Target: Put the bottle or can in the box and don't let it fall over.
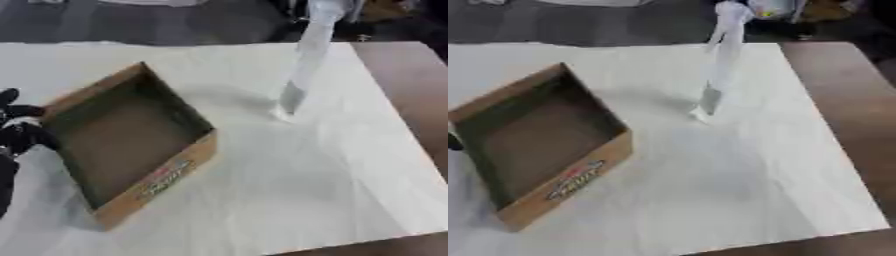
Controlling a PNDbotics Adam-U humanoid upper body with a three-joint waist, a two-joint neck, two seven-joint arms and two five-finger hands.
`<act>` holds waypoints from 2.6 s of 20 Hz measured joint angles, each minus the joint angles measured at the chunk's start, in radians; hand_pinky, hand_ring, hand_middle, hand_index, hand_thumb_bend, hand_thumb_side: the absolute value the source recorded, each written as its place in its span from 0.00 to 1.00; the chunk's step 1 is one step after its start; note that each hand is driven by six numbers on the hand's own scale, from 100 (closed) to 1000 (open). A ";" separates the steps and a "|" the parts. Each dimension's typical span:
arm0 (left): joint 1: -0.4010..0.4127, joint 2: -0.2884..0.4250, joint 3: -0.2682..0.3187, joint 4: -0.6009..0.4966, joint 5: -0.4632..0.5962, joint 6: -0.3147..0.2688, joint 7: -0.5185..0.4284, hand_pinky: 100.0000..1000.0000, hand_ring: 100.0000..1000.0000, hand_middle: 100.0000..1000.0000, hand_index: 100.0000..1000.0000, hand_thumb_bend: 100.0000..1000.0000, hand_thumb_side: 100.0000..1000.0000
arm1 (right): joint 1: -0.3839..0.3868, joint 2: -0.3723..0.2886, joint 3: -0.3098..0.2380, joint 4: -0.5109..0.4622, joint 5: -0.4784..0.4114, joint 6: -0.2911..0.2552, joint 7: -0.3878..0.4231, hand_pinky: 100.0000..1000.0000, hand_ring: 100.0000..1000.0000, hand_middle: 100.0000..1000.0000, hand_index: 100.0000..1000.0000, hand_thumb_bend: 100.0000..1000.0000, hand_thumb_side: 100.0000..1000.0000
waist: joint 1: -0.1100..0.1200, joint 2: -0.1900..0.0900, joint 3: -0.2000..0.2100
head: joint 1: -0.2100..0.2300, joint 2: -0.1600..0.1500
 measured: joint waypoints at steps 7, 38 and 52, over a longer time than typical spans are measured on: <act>0.000 0.000 0.000 0.000 -0.001 0.000 0.000 0.47 0.49 0.64 0.90 0.06 0.74 | -0.001 -0.017 0.004 0.007 0.000 -0.005 0.002 1.00 1.00 1.00 0.96 0.00 0.18 | -0.001 0.000 0.000 | 0.006 0.000; 0.028 0.027 -0.010 0.000 0.013 0.010 -0.022 0.47 0.49 0.64 0.89 0.05 0.73 | -0.581 -0.474 0.287 0.934 0.407 -0.244 0.369 0.97 1.00 1.00 0.94 0.09 0.34 | -0.026 -0.049 0.028 | -0.011 0.020; 0.039 0.027 -0.020 0.000 0.017 0.021 -0.039 0.47 0.48 0.63 0.89 0.06 0.74 | -0.898 -0.235 0.312 1.267 0.639 -0.294 0.319 1.00 1.00 1.00 0.97 0.16 0.32 | -0.027 -0.053 0.054 | -0.051 0.008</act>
